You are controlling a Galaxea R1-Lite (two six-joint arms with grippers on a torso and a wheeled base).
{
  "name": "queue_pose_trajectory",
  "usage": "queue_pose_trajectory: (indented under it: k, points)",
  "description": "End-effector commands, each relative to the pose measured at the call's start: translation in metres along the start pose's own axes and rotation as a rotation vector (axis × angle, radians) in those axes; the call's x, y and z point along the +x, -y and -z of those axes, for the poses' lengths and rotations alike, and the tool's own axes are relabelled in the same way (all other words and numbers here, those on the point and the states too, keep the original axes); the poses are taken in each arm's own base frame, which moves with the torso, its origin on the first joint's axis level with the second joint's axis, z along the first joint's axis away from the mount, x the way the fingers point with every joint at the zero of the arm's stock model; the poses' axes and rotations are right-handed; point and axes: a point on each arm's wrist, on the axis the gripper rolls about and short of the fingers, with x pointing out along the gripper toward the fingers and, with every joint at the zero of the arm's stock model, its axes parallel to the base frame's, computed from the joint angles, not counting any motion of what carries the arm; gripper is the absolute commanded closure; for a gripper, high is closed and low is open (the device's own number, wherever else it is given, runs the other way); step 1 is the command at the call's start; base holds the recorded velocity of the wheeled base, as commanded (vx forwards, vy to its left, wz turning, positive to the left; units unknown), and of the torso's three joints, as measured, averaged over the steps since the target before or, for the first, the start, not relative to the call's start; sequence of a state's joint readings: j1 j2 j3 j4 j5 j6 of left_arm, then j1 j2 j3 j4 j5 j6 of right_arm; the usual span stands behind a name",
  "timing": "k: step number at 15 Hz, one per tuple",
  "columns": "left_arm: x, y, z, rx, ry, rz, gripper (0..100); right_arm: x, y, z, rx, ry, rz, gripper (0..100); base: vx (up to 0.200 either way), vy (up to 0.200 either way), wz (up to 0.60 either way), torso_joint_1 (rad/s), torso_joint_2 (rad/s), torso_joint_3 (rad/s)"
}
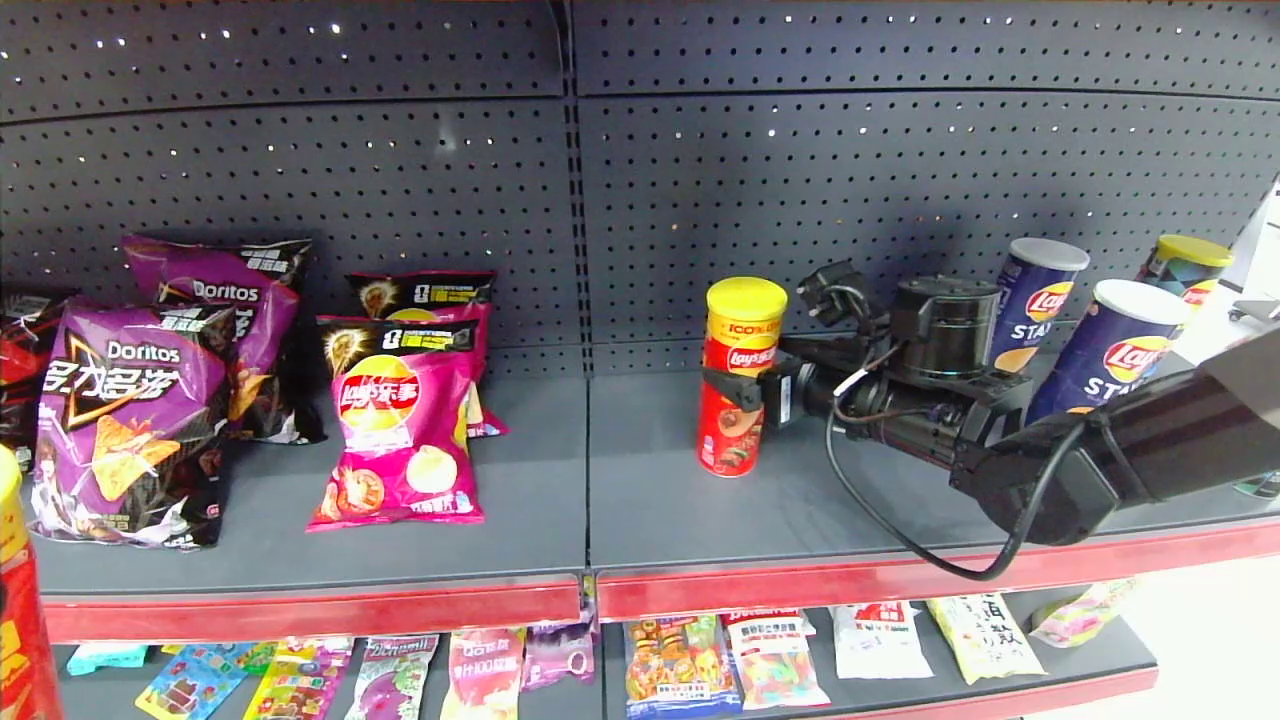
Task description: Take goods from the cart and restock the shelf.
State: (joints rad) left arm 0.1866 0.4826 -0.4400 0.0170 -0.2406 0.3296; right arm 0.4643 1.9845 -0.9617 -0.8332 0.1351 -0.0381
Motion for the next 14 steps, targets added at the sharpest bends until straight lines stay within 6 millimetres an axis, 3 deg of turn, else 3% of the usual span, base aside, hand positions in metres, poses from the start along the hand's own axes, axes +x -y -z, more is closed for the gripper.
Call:
queue_pose_trajectory:
  k: [1, 5, 8, 14]
  points:
    - [0.001, 0.0, 0.0, 0.001, -0.005, 0.001, 100, 0.002, 0.0, -0.001, 0.005, 0.006, -0.003, 0, 0.0, 0.0, 0.0, 0.0, 0.0, 0.0]
    - [0.003, -0.001, 0.0, 0.012, -0.014, 0.005, 100, 0.005, -0.001, 0.001, 0.031, 0.015, -0.029, 0, 0.0, 0.0, 0.0, 0.0, 0.0, 0.0]
    - [0.004, -0.001, 0.001, 0.01, -0.021, 0.007, 100, 0.02, 0.001, 0.013, 0.036, 0.1, -0.036, 0, 0.0, 0.0, 0.0, 0.0, 0.0, 0.0]
    - [0.004, -0.001, 0.002, 0.023, -0.023, 0.008, 100, 0.022, 0.001, 0.014, 0.04, 0.106, -0.039, 0, 0.0, 0.0, 0.0, 0.0, 0.0, 0.0]
